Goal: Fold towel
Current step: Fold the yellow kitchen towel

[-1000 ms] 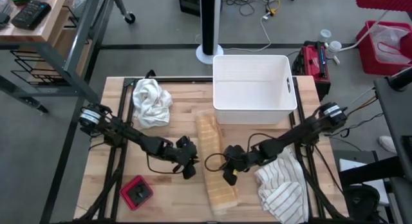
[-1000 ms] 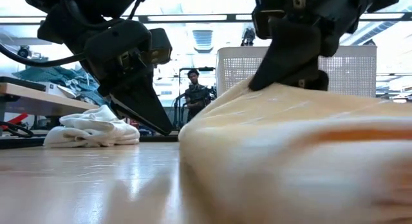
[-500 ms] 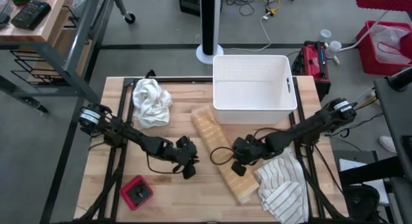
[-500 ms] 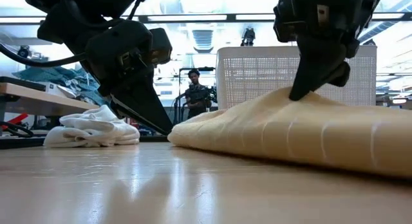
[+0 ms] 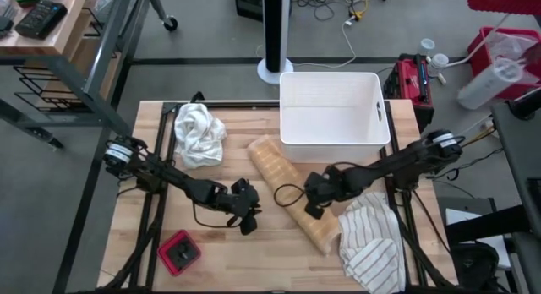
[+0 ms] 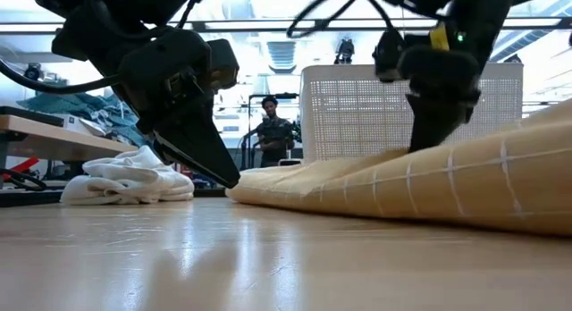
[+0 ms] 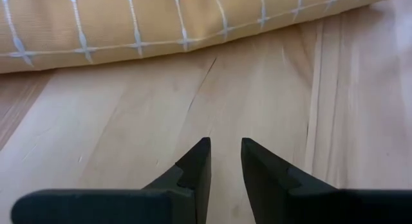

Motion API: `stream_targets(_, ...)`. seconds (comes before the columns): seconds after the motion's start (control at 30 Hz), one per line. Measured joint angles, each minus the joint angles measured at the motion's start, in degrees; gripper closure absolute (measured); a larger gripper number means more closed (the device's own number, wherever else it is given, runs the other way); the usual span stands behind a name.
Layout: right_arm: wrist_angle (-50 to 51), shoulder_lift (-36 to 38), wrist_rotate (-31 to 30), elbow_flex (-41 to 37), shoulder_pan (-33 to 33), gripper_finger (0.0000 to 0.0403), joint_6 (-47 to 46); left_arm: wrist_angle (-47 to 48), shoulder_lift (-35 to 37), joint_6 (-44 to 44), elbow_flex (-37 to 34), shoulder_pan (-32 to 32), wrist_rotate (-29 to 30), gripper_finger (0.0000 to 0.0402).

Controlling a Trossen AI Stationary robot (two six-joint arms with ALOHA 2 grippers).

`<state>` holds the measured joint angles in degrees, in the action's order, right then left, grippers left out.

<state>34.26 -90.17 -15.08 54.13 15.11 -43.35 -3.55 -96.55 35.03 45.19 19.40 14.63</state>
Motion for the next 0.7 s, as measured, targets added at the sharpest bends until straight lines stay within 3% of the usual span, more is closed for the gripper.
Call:
stream_targets(0.17,-0.4,-3.9,4.7,0.0,0.0,0.0403,-0.1,0.1,0.0,-0.2,0.0,0.0,0.0,0.0318)
stream_targets(0.43,-0.8,-5.6,4.6,0.0,0.2,0.0389,-1.9,0.1,0.0,-0.3,0.0,0.0,0.0,0.0321)
stream_targets(0.7,0.9,-2.2,4.6,0.0,0.2,0.0315,-2.8,0.1,0.0,0.0,0.0,0.0,0.0,0.0321)
